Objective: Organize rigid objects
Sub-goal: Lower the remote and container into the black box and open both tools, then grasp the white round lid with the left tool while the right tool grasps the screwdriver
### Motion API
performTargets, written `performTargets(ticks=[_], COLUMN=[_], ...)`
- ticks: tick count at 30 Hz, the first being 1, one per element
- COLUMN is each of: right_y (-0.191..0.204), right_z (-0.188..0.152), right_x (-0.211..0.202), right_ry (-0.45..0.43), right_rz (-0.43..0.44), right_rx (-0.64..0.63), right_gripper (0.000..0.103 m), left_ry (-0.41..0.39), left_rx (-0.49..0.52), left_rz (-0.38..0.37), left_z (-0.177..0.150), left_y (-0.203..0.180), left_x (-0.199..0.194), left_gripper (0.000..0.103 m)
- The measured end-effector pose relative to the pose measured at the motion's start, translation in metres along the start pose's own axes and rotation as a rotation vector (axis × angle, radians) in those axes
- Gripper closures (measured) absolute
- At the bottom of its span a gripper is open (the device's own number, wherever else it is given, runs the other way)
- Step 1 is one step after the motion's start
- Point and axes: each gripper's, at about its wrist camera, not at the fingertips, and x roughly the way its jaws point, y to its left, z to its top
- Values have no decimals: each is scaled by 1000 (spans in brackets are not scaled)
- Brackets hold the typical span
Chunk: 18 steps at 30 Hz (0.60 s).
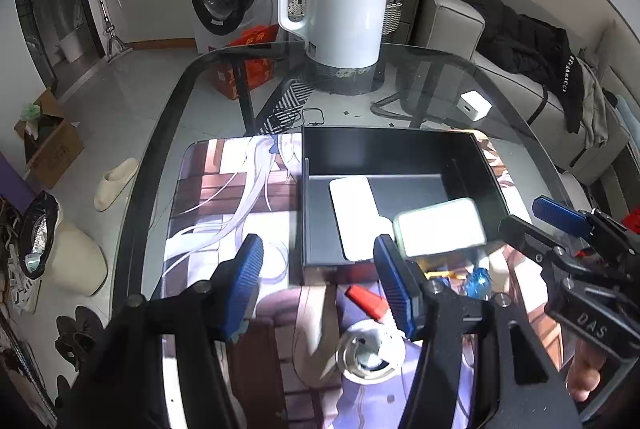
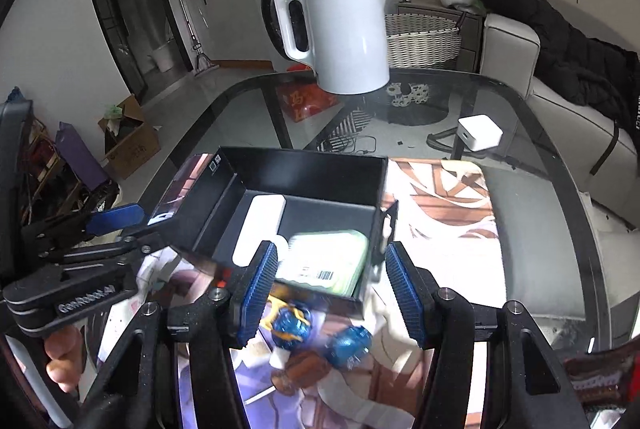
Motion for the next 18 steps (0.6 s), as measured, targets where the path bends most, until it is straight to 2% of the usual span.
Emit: performTargets(ticks=[3, 7, 11, 15, 18], right_y=[-6, -7, -5, -5, 0], right_z=[-10, -27, -45, -59, -65], right_x=[-5, -8, 7, 24, 33], right_ry=[36, 91, 193, 266, 290], right_rz=[17, 37, 90, 105, 112], right_rx=[14, 17, 34, 80, 81], right_gripper=[45, 45, 45, 46, 46], left_ry=[26, 106, 170, 219, 202], left_rx=[49, 101, 133, 131, 141], left_rz=[-17, -33, -22, -19, -5], left_z=[-11, -31, -45, -53, -54], left_y=[-10, -23, -30, -33, -35], left_x=[-3, 11, 29, 45, 44], left_gripper=[45, 45, 45, 43, 39])
